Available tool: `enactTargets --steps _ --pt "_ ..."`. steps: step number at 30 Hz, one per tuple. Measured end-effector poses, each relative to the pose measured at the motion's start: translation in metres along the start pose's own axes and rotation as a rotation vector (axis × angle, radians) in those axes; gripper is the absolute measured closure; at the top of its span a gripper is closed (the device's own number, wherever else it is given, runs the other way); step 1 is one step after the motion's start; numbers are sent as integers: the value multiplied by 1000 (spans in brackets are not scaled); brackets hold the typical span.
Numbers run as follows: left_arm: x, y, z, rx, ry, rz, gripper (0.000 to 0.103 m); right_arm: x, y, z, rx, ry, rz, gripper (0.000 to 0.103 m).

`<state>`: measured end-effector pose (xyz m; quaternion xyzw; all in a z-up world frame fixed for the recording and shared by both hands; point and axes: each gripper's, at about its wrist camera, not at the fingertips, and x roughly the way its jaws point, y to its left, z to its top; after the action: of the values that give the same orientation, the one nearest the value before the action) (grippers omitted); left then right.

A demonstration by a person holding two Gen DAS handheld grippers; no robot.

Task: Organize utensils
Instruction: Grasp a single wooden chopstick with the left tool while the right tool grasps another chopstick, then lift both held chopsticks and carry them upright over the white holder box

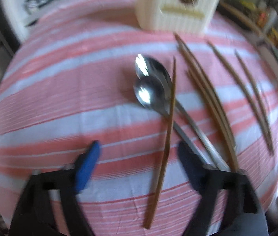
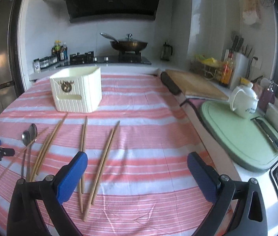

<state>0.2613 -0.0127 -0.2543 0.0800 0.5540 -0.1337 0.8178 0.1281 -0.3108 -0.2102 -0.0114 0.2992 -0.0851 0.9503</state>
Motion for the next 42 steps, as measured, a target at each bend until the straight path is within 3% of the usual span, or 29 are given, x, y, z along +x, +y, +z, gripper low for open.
enactTargets --steps 1,3,5,7,8,10,12,15,17,26,28,31,37,42 --pt "0 -4 1 24 -20 15 32 1 0 0 0 8 5 0" --pt "0 -11 4 75 -23 10 46 6 -1 0 3 31 30 0" --pt "-2 -16 6 92 -26 -1 82 19 -2 0 7 77 63 0" --pt "-4 -17 5 92 -32 -15 95 37 -1 -3 -4 156 87 0" --pt "-4 -17 3 81 -47 -13 95 45 0 -5 -3 190 100 2" --pt "-4 -18 -1 62 -71 -13 96 61 4 -8 7 258 142 19" --pt "-7 -15 -5 11 -96 -30 96 76 8 -10 30 317 190 50" --pt "-17 -15 -14 -36 -126 -35 99 92 13 -15 55 372 243 74" --pt "-23 -14 -18 -59 -145 -24 99 99 17 -16 59 400 268 82" --pt "-40 20 -45 -202 -172 9 99 112 27 -11 9 443 255 99" --pt "-38 24 -48 -220 -167 12 99 113 18 -6 92 434 290 93" --pt "-32 27 -48 -232 -167 22 98 109 10 -3 145 426 311 92" --pt "-23 26 -50 -226 -170 59 96 116 16 -9 149 477 364 92" --pt "-21 24 -47 -215 -173 78 89 120 28 -5 93 494 343 92"
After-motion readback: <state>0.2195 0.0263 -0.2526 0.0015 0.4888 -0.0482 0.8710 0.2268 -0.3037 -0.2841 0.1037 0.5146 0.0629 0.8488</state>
